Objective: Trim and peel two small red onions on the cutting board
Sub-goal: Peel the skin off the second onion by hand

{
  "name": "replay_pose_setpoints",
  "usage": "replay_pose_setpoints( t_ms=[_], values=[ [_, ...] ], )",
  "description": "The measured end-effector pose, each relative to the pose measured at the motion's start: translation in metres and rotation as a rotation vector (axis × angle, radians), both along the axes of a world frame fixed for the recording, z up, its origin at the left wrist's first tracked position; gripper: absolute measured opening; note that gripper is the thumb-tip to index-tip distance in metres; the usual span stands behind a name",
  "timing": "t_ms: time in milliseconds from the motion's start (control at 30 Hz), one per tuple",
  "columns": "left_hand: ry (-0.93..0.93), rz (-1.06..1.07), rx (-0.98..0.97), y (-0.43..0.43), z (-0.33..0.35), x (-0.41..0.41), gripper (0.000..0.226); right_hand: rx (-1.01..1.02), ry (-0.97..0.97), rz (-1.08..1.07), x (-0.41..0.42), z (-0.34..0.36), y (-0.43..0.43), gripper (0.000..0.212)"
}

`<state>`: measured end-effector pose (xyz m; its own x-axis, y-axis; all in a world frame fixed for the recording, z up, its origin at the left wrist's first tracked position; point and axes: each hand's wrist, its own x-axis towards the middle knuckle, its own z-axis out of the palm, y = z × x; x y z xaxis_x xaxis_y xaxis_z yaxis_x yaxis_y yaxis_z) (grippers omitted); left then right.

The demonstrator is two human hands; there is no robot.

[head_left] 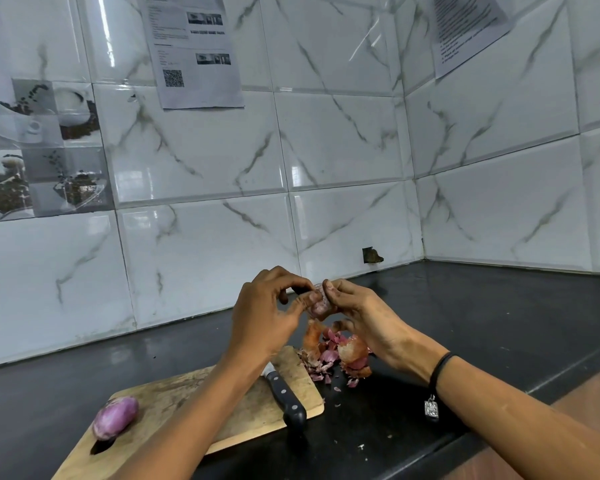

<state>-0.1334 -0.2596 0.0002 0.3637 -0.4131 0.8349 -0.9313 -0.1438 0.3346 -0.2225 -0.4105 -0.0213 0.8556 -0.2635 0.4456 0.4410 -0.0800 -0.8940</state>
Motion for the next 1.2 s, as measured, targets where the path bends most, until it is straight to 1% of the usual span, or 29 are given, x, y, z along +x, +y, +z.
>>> replay_pose_setpoints(
  t_ms=[133,233,300,367,433,533,633,667,767,800,833,933,967,1033,1100,1200],
  values=[
    [-0.14,0.136,0.125,-0.002,-0.002,0.0,0.012,-0.021,0.006,-0.037,0.003,-0.001,-0.001,0.043],
    [-0.152,0.169,0.164,-0.003,-0.003,0.001,0.013,-0.028,0.016,-0.079,0.007,-0.002,-0.002,0.037],
    [-0.146,0.171,0.178,-0.004,-0.004,0.002,0.012,0.009,0.011,-0.121,0.009,-0.001,-0.004,0.04],
    [-0.122,0.149,0.169,-0.003,-0.004,0.001,0.009,0.054,0.007,-0.142,0.01,0.001,-0.007,0.041],
    [-0.085,0.122,0.146,-0.002,-0.002,0.002,0.008,0.074,0.009,-0.134,0.01,0.001,-0.008,0.037],
    [-0.025,0.137,0.157,-0.001,-0.001,0.001,0.024,0.081,0.019,-0.111,0.009,0.002,-0.007,0.036],
    [0.021,0.151,0.211,0.0,-0.002,0.002,0.048,0.105,0.027,-0.097,0.008,0.001,-0.007,0.04],
    [0.036,0.148,0.223,0.0,-0.002,0.002,0.047,0.12,0.032,-0.095,0.008,0.002,-0.007,0.041],
    [0.078,0.11,0.207,-0.002,-0.004,0.004,0.017,0.177,0.044,-0.084,0.008,0.002,-0.007,0.043],
    [0.094,0.1,0.203,-0.003,-0.005,0.003,0.016,0.208,0.044,-0.073,0.008,0.003,-0.008,0.043],
    [0.111,0.097,0.202,-0.003,-0.005,0.003,0.02,0.241,0.042,-0.061,0.009,0.003,-0.009,0.043],
    [0.148,0.12,0.209,-0.003,-0.003,-0.001,0.044,0.308,0.047,-0.038,0.011,0.003,-0.01,0.045],
    [0.16,0.129,0.215,-0.003,-0.003,-0.003,0.045,0.311,0.054,-0.035,0.011,0.002,-0.011,0.046],
    [0.184,0.14,0.223,-0.002,-0.002,-0.003,0.04,0.291,0.072,-0.02,0.011,0.0,-0.009,0.049],
    [0.206,0.137,0.227,-0.002,-0.001,-0.002,0.039,0.244,0.089,-0.025,0.012,0.0,-0.008,0.052],
    [0.236,0.129,0.233,-0.002,-0.001,-0.002,0.042,0.145,0.12,-0.091,0.013,-0.002,-0.007,0.057]
  ],
)
